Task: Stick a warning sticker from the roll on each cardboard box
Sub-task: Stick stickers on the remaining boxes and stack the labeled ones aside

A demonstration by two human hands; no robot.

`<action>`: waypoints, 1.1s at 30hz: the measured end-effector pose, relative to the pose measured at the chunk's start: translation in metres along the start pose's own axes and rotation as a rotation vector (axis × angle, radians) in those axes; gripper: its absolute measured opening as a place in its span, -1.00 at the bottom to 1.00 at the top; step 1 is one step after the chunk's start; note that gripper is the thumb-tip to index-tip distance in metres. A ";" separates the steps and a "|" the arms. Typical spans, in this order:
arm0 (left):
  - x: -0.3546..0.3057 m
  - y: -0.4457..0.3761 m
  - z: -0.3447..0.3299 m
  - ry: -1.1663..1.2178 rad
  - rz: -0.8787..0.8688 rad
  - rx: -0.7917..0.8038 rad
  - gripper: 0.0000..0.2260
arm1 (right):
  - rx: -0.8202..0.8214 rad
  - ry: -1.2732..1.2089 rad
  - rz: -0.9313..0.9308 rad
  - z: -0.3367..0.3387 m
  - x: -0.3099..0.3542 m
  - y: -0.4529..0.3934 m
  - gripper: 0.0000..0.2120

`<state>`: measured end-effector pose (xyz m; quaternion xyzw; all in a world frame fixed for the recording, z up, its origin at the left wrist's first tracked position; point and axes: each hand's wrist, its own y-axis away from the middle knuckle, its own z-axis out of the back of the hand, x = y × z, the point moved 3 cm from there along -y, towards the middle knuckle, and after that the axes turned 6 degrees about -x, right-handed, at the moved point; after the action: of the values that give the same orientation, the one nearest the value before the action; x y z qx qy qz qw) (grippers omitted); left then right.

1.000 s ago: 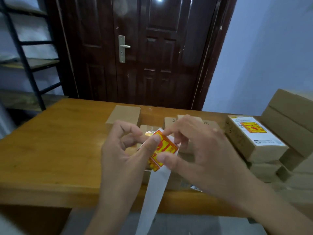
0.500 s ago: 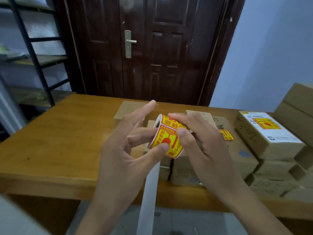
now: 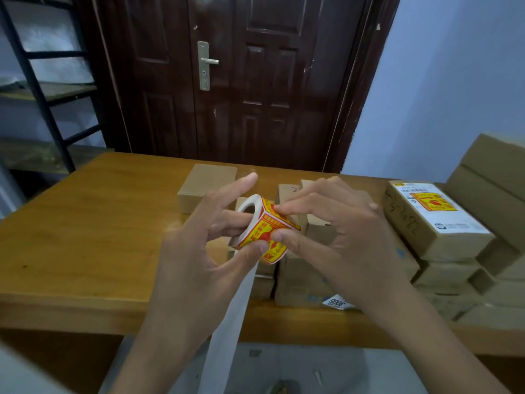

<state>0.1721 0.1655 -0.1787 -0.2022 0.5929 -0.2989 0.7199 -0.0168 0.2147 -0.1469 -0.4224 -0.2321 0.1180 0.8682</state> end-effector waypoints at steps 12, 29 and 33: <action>0.013 0.005 -0.003 -0.163 -0.016 0.066 -0.33 | 0.209 -0.218 -0.238 -0.001 -0.016 0.003 -0.69; 0.013 -0.002 -0.009 -0.145 0.021 0.070 -0.31 | 0.158 -0.557 -0.706 0.033 -0.071 -0.044 -0.92; 0.010 -0.010 -0.010 -0.150 0.007 0.047 -0.30 | 0.120 -0.539 -0.721 0.044 -0.091 -0.060 -0.89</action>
<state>0.1620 0.1522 -0.1815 -0.2049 0.5310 -0.2941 0.7678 -0.1172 0.1714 -0.1035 -0.2178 -0.5751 -0.0729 0.7852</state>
